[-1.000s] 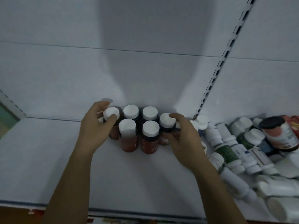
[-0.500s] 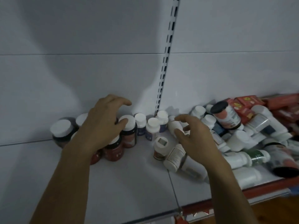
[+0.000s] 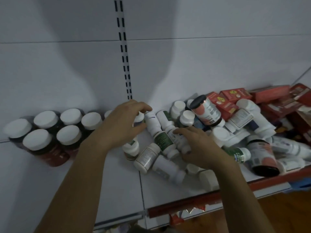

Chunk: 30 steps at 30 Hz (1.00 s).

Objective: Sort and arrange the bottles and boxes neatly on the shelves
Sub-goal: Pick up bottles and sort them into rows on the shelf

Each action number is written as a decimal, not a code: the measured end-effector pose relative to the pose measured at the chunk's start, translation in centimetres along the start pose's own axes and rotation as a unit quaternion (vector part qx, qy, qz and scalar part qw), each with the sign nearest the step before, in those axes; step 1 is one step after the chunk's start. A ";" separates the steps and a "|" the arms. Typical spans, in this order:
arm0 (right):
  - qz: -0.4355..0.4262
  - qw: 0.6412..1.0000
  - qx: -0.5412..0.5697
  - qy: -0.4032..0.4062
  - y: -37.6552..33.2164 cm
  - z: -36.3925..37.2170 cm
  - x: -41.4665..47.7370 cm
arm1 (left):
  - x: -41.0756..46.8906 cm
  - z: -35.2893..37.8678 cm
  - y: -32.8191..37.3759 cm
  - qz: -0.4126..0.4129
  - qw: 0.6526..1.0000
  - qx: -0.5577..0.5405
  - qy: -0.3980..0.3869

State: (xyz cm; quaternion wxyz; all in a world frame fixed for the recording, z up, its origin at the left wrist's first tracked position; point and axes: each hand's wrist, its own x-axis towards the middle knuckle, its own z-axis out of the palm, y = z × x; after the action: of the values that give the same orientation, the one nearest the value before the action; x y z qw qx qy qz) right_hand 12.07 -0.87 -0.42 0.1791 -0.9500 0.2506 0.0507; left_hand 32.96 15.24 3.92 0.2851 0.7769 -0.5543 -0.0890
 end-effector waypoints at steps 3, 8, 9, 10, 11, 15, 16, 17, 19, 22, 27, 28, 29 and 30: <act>-0.027 0.997 0.062 0.048 1.2 0.0 -0.4 | 0.9 3.0 2.2 0.002 0.998 0.007 -0.059; -0.029 0.964 0.157 0.211 4.9 -1.3 -2.4 | 2.4 7.3 4.4 -0.019 0.992 0.020 -0.127; -0.033 0.960 0.159 0.226 5.7 -1.8 -2.6 | 2.7 7.9 4.7 -0.024 0.991 0.026 -0.128; -0.038 0.959 0.157 0.232 6.4 -2.2 -2.6 | 3.0 8.5 4.9 -0.027 0.992 0.031 -0.121; -0.042 0.961 0.152 0.229 6.9 -2.7 -2.5 | 3.3 9.0 5.1 -0.028 0.994 0.030 -0.103; -0.078 0.957 0.155 0.231 8.1 -3.1 -2.3 | 4.3 10.9 6.6 -0.012 0.999 -0.001 -0.031; -0.083 0.949 0.160 0.258 8.5 -3.1 -2.6 | 4.5 11.4 7.1 -0.002 0.999 -0.004 -0.035; -0.078 0.944 0.156 0.281 9.3 -3.0 -2.9 | 4.6 11.8 7.6 0.005 0.999 -0.006 -0.036; -0.057 0.951 0.128 0.275 11.0 -2.7 -3.6 | 4.8 12.2 8.3 0.003 1.000 -0.020 0.006; -0.052 0.972 0.095 0.208 12.6 -2.4 -4.1 | 5.9 12.1 9.0 -0.010 0.992 -0.043 0.121; -0.074 0.971 0.102 0.206 13.0 -1.3 -4.5 | 9.1 12.0 10.0 -0.002 0.994 -0.018 0.110; -0.077 0.970 0.104 0.204 13.0 -0.9 -4.7 | 9.7 12.1 10.3 0.003 0.998 0.000 0.064; -0.074 0.970 0.109 0.205 13.1 -0.7 -4.9 | 10.3 12.2 10.5 0.004 1.000 0.020 0.020; -0.068 0.969 0.116 0.207 13.1 -0.5 -5.0 | 10.8 12.4 10.7 0.000 0.999 0.034 -0.010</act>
State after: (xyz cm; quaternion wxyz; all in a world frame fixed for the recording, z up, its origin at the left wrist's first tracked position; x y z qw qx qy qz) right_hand 1.23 -9.39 -3.16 0.2354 -0.9274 0.2214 -0.1885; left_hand 22.69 -1.28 1.44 0.2527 0.7852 -0.5599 -0.0781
